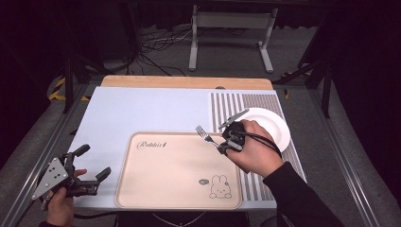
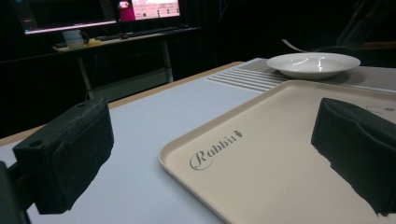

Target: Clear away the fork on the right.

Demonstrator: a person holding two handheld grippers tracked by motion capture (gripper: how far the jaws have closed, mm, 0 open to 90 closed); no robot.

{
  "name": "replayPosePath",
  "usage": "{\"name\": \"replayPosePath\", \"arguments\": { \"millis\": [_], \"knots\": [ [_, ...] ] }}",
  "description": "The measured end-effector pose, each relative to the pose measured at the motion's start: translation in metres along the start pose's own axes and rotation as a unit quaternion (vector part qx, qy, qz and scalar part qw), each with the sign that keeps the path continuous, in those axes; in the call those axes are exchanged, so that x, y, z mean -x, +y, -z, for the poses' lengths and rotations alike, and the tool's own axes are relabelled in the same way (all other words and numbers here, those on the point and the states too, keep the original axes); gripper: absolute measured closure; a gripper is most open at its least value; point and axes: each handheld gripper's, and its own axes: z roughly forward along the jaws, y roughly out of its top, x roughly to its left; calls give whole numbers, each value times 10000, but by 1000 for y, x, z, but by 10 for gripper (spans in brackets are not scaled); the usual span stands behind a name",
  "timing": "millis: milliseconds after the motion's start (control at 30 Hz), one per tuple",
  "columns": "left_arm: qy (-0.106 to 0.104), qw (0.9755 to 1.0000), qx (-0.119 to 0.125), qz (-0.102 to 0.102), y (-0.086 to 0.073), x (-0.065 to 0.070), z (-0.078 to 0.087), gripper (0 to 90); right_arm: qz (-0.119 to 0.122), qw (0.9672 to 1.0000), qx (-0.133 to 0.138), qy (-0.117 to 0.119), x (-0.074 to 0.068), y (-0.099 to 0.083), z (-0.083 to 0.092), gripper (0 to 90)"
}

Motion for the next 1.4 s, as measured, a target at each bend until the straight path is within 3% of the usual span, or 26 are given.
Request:
{"name": "replayPosePath", "arguments": {
  "millis": [133, 300, 500, 700, 1400],
  "knots": [
    [9, 10000, 12, 3, 0, 0, 0, 0, -402, 9992, -31, 37, -1, 1, -5, 791],
    [3, 10000, -3, 4, 0, 0, 0, 0, -691, 9976, -51, -12, -4, 2, -11, 790],
    [7, 10000, -4, -5, 0, 0, 0, 0, -875, 9961, -108, -91, -8, 2, -21, 791],
    [-3, 10000, -5, -9, 0, 0, 0, 0, -953, 9952, -165, -169, -13, 3, -29, 790],
    [-16, 10000, -21, -9, 0, 1, 0, 0, -1151, 9926, -384, -69, -15, -12, -58, 790]
  ]
}}
